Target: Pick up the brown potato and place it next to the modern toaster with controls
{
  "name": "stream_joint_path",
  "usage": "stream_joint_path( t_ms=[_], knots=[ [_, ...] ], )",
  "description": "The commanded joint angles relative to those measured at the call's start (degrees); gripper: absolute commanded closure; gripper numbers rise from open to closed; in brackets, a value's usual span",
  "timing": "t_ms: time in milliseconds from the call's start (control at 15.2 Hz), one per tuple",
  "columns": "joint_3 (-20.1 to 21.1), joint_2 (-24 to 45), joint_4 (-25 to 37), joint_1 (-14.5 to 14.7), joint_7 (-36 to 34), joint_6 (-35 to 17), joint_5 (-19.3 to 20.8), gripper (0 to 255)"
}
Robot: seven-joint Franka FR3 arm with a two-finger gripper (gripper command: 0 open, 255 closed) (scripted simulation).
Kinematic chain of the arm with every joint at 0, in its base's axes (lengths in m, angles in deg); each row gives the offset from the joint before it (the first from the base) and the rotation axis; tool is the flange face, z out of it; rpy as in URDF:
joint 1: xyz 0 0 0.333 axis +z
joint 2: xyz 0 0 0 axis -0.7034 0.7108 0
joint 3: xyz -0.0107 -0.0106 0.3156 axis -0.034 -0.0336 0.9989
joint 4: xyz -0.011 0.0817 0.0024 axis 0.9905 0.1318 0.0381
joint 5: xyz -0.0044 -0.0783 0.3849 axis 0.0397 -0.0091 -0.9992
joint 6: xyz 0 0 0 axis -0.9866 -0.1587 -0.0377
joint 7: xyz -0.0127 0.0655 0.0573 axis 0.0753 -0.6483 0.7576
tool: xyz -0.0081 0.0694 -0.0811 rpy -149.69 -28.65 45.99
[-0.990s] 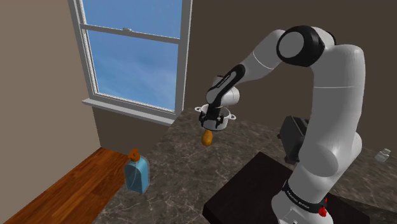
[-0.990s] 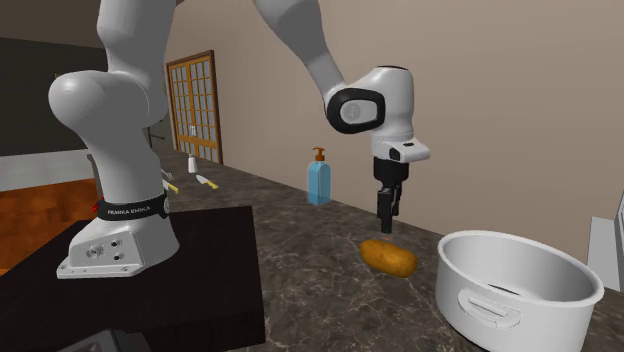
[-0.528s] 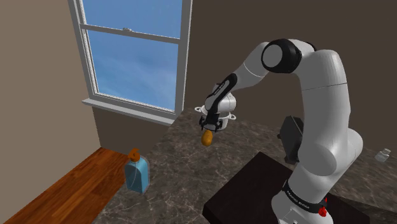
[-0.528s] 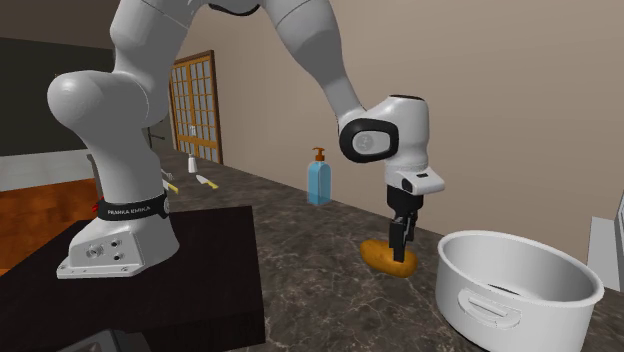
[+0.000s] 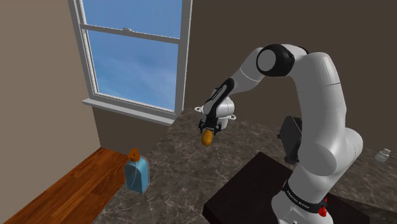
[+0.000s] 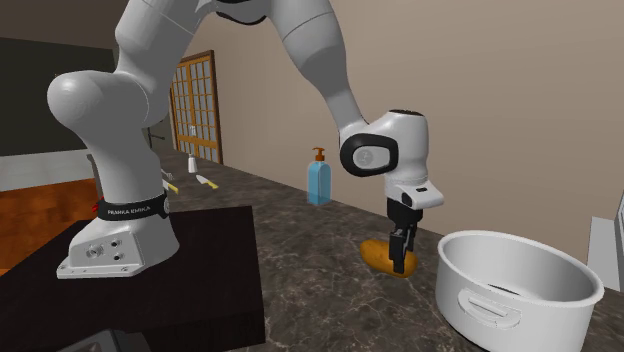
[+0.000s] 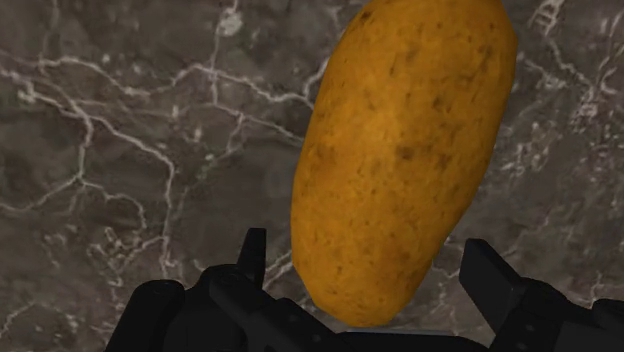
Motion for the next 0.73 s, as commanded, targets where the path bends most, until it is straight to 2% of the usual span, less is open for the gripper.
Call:
stream_joint_path(
  t_ms=[0,198,264,660],
  knots=[
    [0.0,0.07,0.05,-0.01,0.01,-0.03,0.0,0],
    [0.0,0.06,0.05,-0.01,0.01,-0.03,0.0,0],
    [0.0,0.06,0.05,-0.01,0.01,-0.03,0.0,255],
    [0.0,0.04,0.02,0.01,-0.01,-0.03,0.0,255]
  ],
)
